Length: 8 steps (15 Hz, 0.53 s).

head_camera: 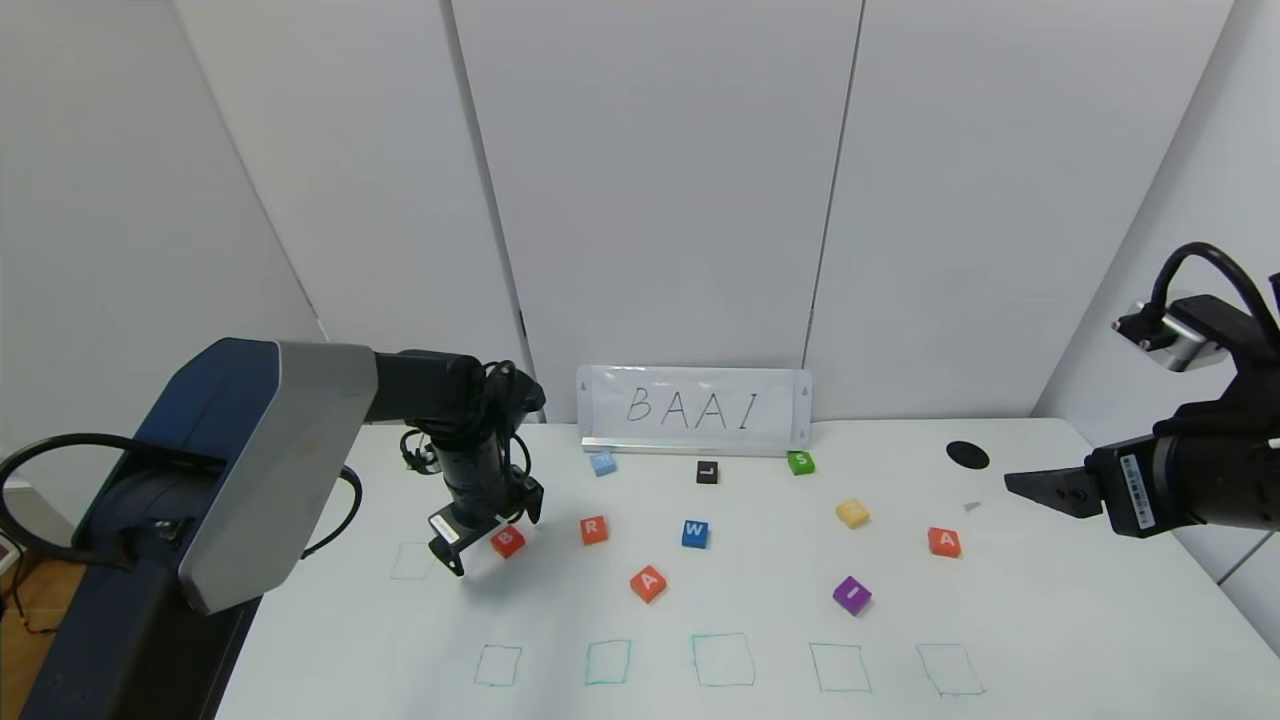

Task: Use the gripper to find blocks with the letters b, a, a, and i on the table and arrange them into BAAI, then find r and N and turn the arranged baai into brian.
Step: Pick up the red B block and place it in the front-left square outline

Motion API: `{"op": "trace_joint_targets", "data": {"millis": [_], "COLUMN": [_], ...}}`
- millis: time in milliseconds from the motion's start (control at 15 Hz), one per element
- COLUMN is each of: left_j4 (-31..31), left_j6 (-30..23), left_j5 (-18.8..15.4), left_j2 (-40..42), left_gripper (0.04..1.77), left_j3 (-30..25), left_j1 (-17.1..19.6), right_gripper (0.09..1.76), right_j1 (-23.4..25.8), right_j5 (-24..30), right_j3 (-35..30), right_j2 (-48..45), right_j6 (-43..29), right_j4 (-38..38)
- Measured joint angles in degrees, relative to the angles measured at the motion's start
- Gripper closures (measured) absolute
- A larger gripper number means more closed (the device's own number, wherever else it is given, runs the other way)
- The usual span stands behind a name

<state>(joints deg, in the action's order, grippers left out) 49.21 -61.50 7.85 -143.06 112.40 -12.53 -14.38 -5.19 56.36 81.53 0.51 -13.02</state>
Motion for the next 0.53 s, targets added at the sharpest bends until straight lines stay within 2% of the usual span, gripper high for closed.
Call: {"op": "trace_joint_targets", "data": {"millis": [200, 533], "left_j4": [-0.48, -0.46], "left_j6": [-0.07, -0.02], "left_j5": [-0.09, -0.22], "left_j2": [-0.3, -0.39], "left_gripper": [0.09, 0.82], "left_j3": [-0.29, -0.52], "left_j1": [0.05, -0.15], "right_gripper": [0.14, 0.14], "right_j1": [0.0, 0.0], "right_j5": [0.0, 0.02], "right_j3": [-0.1, -0.11], "right_j2": [-0.16, -0.2], "right_j6": [0.0, 0.0], "right_j4": [0.0, 0.0]}}
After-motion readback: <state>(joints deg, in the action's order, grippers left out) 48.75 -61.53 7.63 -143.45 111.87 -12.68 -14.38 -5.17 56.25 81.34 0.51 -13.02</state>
